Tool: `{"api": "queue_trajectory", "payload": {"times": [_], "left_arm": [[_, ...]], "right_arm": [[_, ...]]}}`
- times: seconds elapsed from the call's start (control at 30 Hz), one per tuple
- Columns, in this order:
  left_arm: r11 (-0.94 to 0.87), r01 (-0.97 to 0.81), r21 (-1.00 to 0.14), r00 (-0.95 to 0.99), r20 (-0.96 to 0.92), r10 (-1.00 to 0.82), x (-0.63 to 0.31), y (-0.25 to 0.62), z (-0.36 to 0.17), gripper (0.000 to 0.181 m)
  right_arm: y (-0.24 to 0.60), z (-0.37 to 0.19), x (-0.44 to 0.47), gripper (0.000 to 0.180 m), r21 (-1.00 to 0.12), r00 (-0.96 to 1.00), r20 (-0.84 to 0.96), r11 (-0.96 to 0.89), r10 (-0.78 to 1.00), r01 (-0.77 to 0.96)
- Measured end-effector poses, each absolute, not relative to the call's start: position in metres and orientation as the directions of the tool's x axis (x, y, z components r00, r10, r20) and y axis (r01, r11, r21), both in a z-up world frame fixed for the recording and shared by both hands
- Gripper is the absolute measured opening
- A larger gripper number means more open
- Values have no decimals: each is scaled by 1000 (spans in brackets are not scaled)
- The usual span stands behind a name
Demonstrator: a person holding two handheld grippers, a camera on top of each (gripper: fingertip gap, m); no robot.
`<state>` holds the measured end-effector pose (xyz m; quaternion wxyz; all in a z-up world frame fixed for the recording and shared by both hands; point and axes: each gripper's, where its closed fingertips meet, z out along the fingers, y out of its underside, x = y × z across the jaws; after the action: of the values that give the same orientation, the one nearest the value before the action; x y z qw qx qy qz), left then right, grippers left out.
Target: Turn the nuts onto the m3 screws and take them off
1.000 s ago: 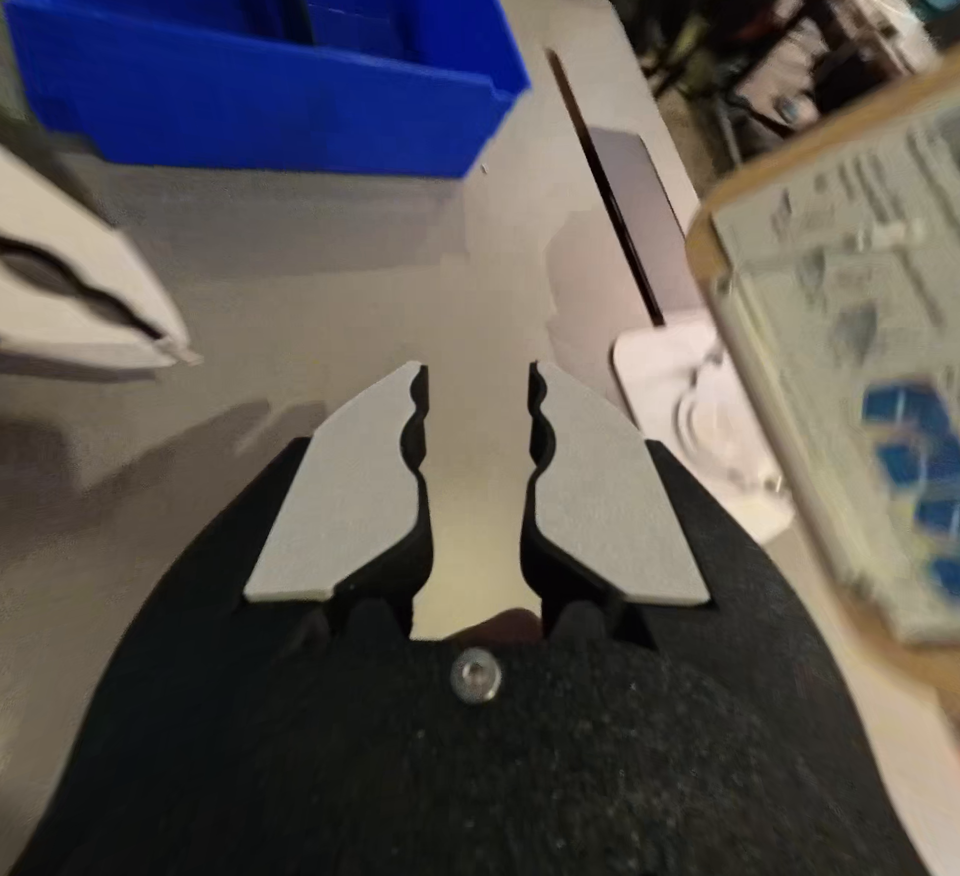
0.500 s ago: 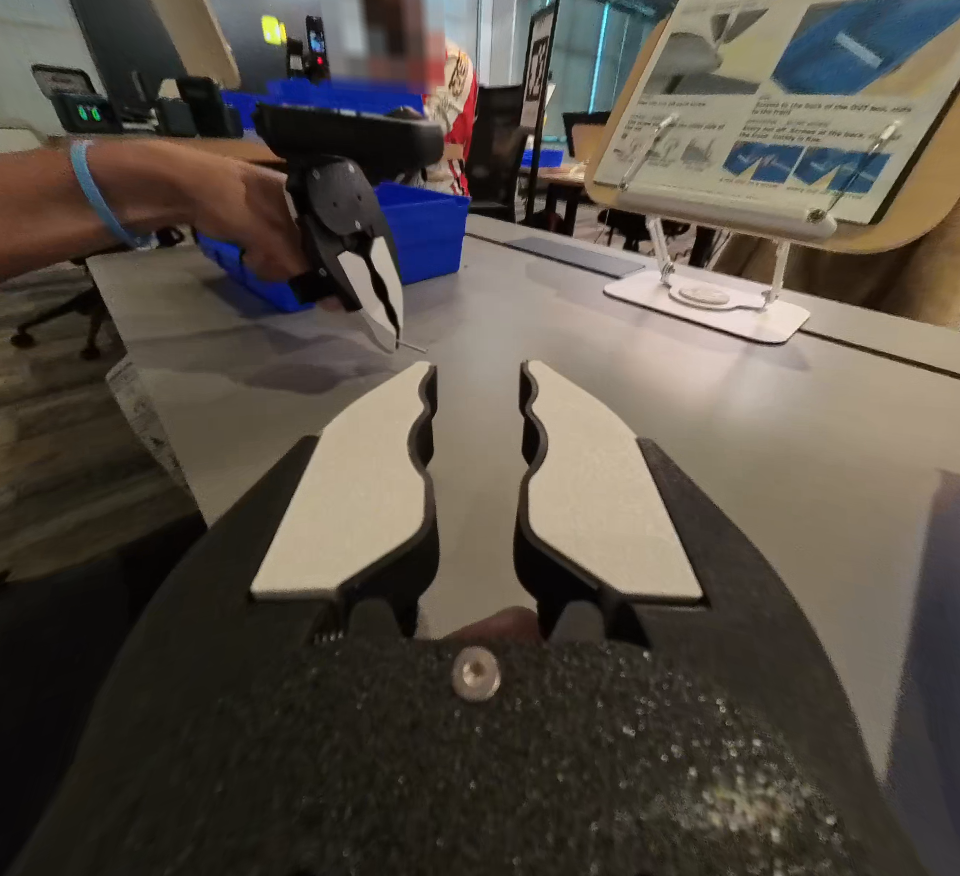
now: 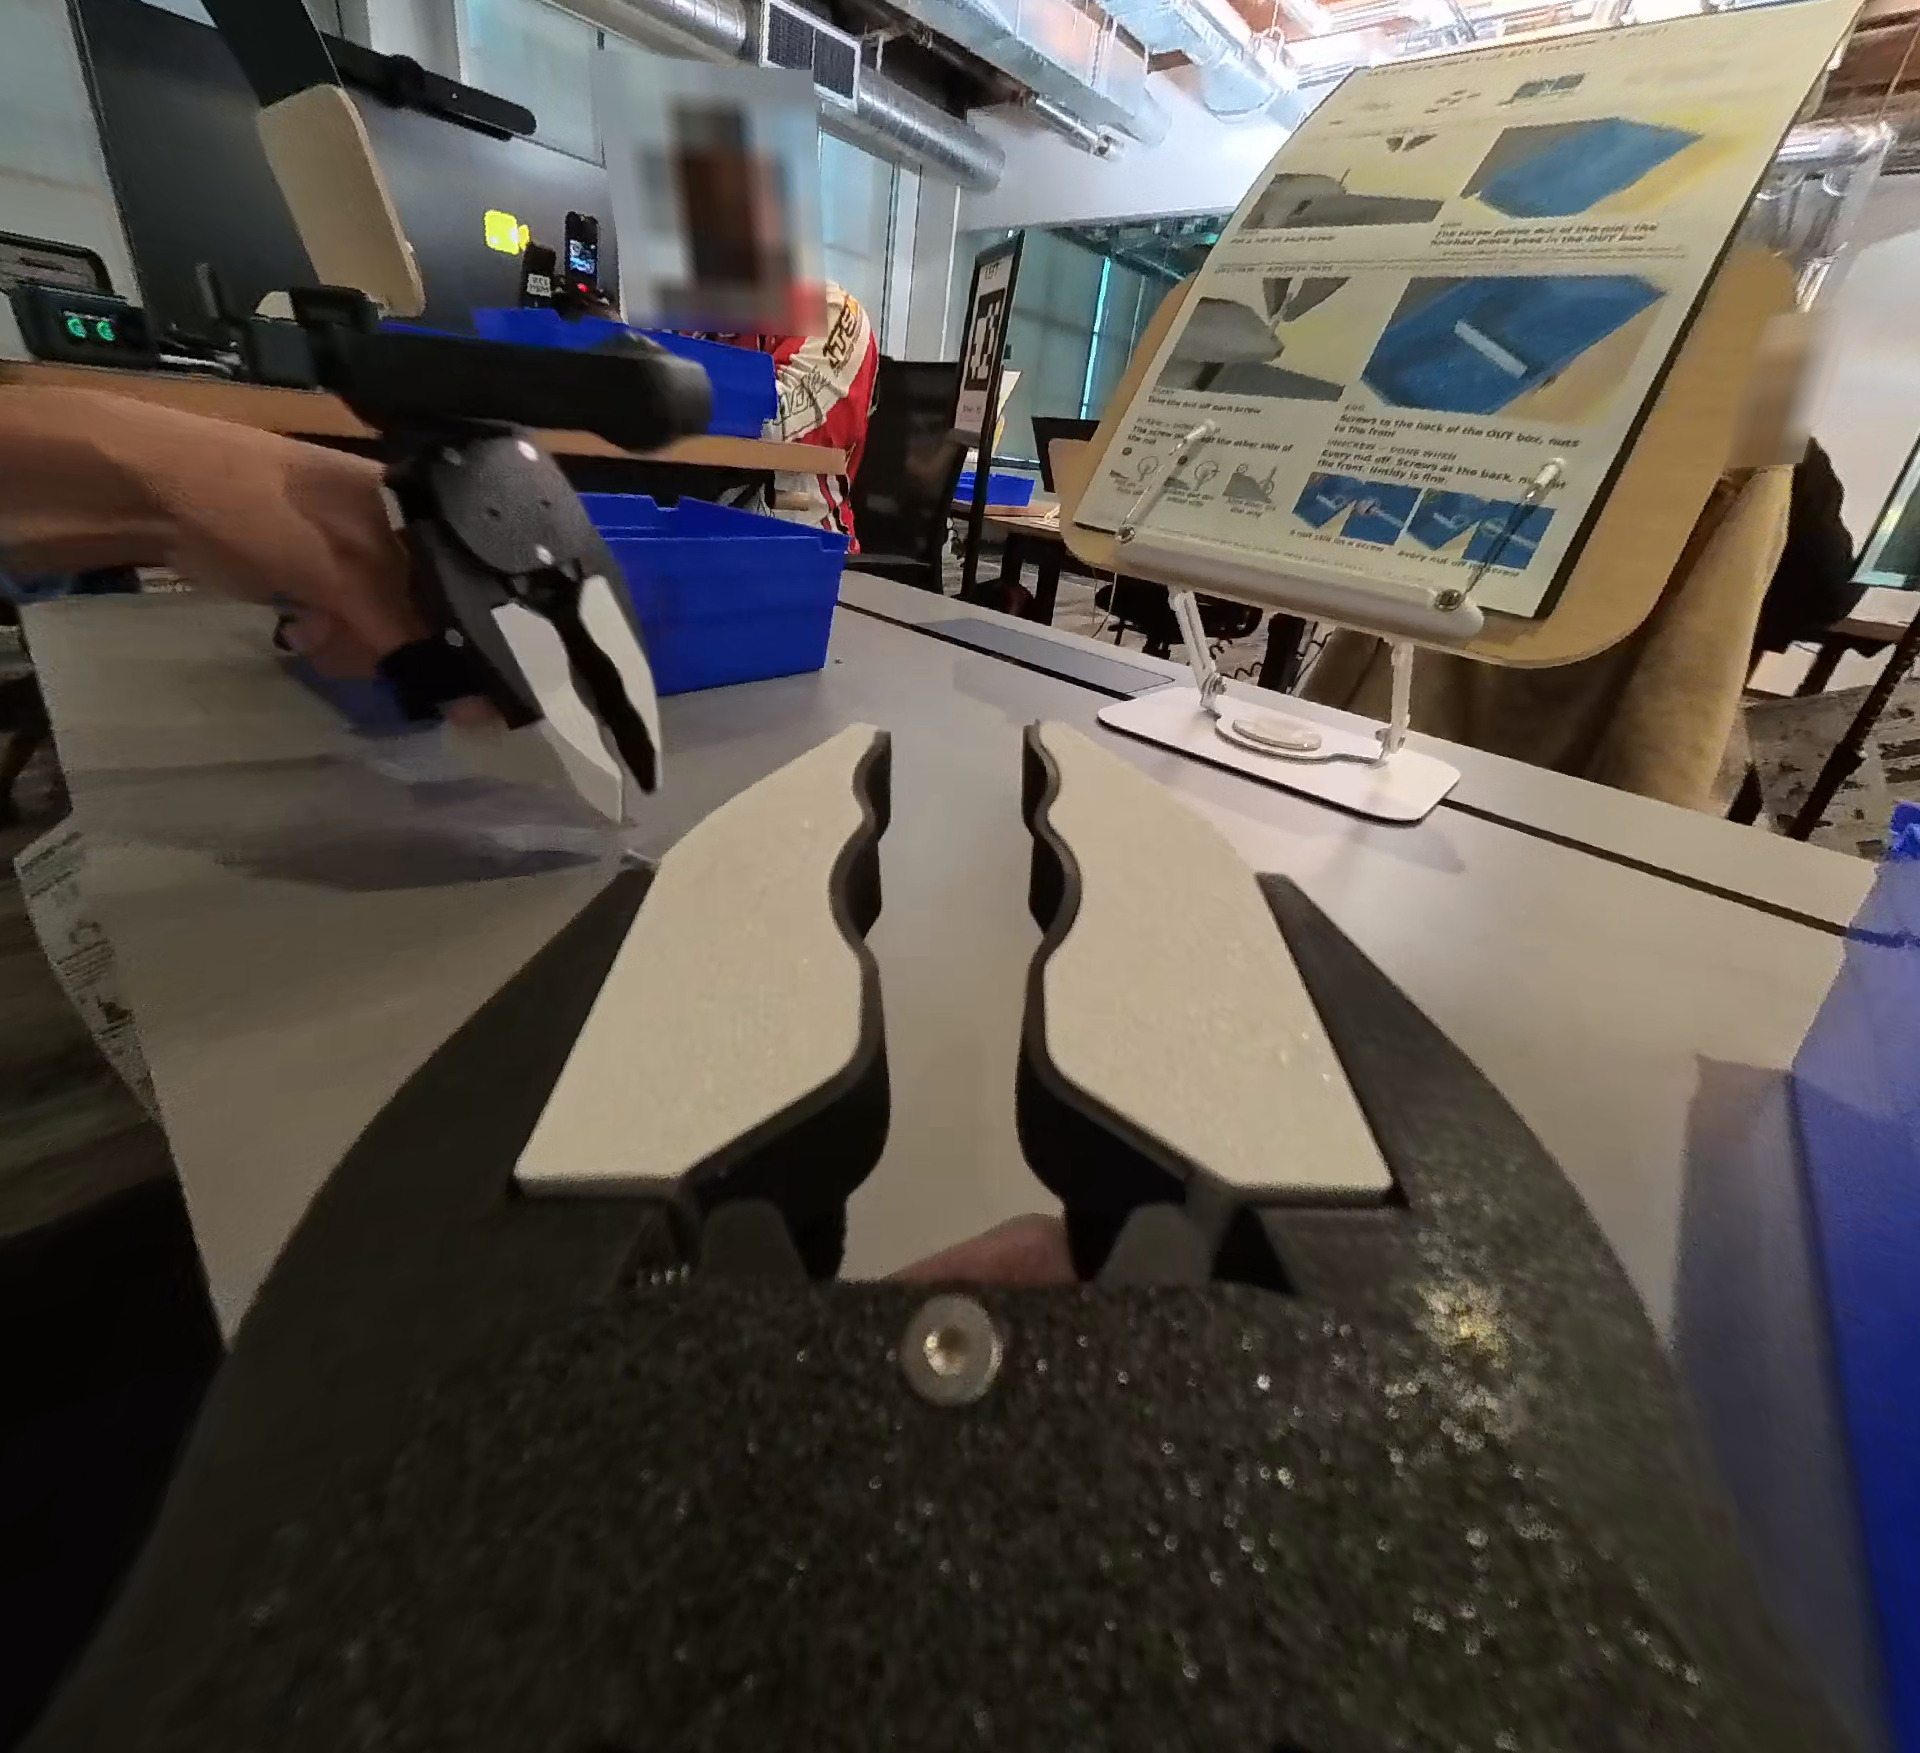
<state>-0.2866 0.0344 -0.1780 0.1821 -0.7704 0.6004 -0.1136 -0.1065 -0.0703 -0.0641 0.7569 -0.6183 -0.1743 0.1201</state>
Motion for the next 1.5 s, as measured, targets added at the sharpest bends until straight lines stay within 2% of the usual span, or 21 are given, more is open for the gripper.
{"api": "queue_trajectory", "payload": {"times": [0.03, 0.1, 0.2, 0.3, 0.4, 0.5, 0.57, 0.67, 0.8, 0.87, 0.93, 1.03, 1.13, 1.23, 1.3, 1.4, 1.5], "left_arm": [[-236, -854, -463, 306, -81, -949, -290, 35, -170, 27], [-306, -735, -606, 478, -141, -867, -301, 39, -144, 26], [-400, -463, -791, 725, -79, -684, -330, 33, -108, 23], [-406, -322, -855, 819, -36, -573, -352, 24, -84, 20], [-356, -369, -859, 787, -85, -611, -354, 31, -54, 16], [-330, -534, -778, 695, -182, -695, -353, 72, -19, 28], [-331, -616, -715, 655, -231, -719, -354, 124, 3, 26], [-422, -746, -515, 588, -213, -780, -350, 211, 3, 35], [-535, -830, -154, 553, -118, -825, -356, 312, -35, 51], [-585, -811, -23, 584, -98, -806, -361, 350, -62, 52], [-588, -797, 140, 573, -133, -808, -373, 374, -90, 54], [-558, -767, 315, 557, -104, -824, -383, 383, -123, 54], [-507, -760, 408, 541, -37, -840, -385, 381, -148, 53], [-476, -773, 420, 537, 31, -843, -377, 377, -164, 51], [-459, -759, 462, 521, 9, -853, -381, 378, -171, 42], [-404, -735, 544, 499, 32, -866, -387, 368, -177, 43], [-372, -727, 578, 502, 78, -861, -383, 358, -181, 45]], "right_arm": [[-70, -64, -106, 24, -978, 912, 112, 207, 394, 31], [-70, -64, -104, 24, -979, 915, 102, 203, 391, 22], [-69, -64, -100, 29, -982, 917, 65, 187, 394, -11], [-69, -63, -97, 31, -982, 915, 34, 183, 402, -44], [-69, -62, -94, 31, -981, 913, 14, 183, 407, -67], [-69, -62, -92, 31, -979, 911, -6, 182, 412, -89], [-69, -61, -89, 31, -978, 911, -24, 181, 411, -107], [-69, -60, -86, 31, -975, 909, -51, 177, 413, -135], [-69, -60, -83, 30, -972, 908, -71, 176, 413, -155], [-69, -60, -83, 30, -972, 909, -67, 177, 411, -151], [-69, -60, -85, 30, -974, 910, -56, 177, 411, -140], [-69, -61, -86, 30, -975, 910, -49, 178, 413, -133], [-69, -60, -85, 30, -973, 908, -59, 178, 415, -145], [-69, -60, -84, 30, -972, 907, -71, 175, 416, -156], [-68, -60, -84, 30, -972, 906, -71, 175, 417, -156], [-69, -60, -85, 30, -973, 906, -61, 177, 419, -148], [-69, -60, -86, 30, -973, 906, -57, 179, 419, -144]]}}
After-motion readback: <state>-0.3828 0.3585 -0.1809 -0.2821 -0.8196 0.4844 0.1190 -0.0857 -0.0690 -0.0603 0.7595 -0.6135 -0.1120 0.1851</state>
